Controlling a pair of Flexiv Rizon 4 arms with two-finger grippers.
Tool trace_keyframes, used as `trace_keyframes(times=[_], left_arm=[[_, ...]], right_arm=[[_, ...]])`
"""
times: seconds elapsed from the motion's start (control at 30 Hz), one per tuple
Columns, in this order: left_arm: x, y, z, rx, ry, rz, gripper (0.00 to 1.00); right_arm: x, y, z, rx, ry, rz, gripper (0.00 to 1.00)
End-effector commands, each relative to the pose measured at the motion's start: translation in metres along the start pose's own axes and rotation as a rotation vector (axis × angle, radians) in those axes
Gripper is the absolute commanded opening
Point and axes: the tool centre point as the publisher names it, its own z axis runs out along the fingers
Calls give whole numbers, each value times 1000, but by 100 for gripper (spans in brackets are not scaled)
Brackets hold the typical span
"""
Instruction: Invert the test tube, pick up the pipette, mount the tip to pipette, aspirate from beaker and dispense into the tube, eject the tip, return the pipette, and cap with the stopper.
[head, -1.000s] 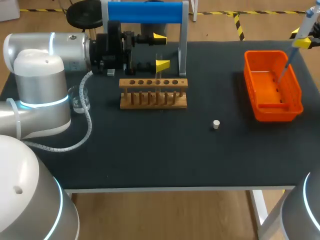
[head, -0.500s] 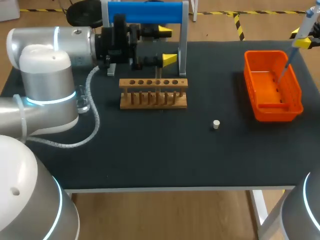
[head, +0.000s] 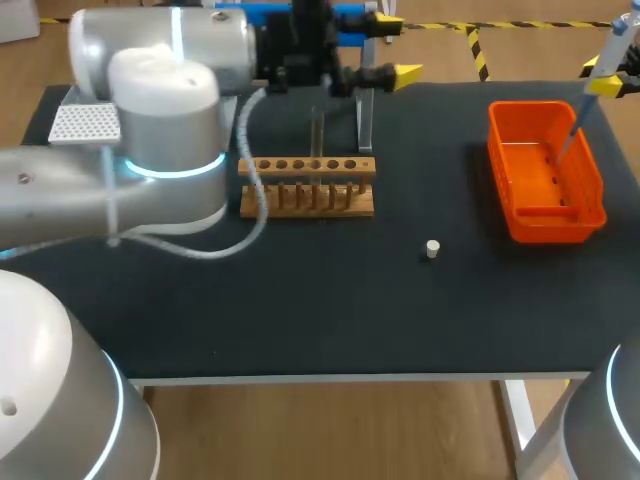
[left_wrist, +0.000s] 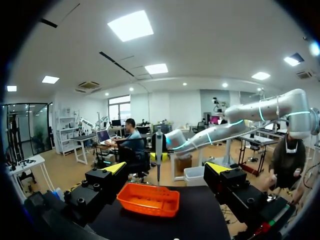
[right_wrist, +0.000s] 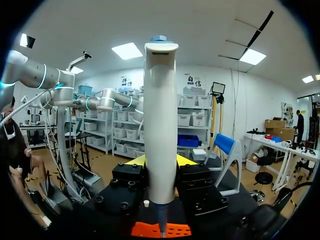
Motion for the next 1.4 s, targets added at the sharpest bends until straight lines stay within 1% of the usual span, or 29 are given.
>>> trace_keyframes(times=[0.03,0.27,0.33,0.43,0.6,0.63,0.67,1.4], left_arm=[[0,-7,60,3,-5,-6,100],[0,-16,110,-24,29,-13,100],[-3,-17,123,8,56,-6,100],[-7,-20,139,12,73,6,100],[-7,-20,139,12,73,6,100],[-7,-20,139,12,73,6,97],[-7,-20,139,12,73,6,0],[-7,-20,139,12,73,6,0]], right_arm=[[-1,0,-1,2,4,-1,0],[-1,0,-1,2,4,-1,0],[-1,0,-1,2,4,-1,0],[-1,0,-1,2,4,-1,0],[-1,0,-1,2,4,-1,0],[-1,0,-1,2,4,-1,0],[-1,0,-1,2,4,-1,0],[-1,0,-1,2,4,-1,0]])
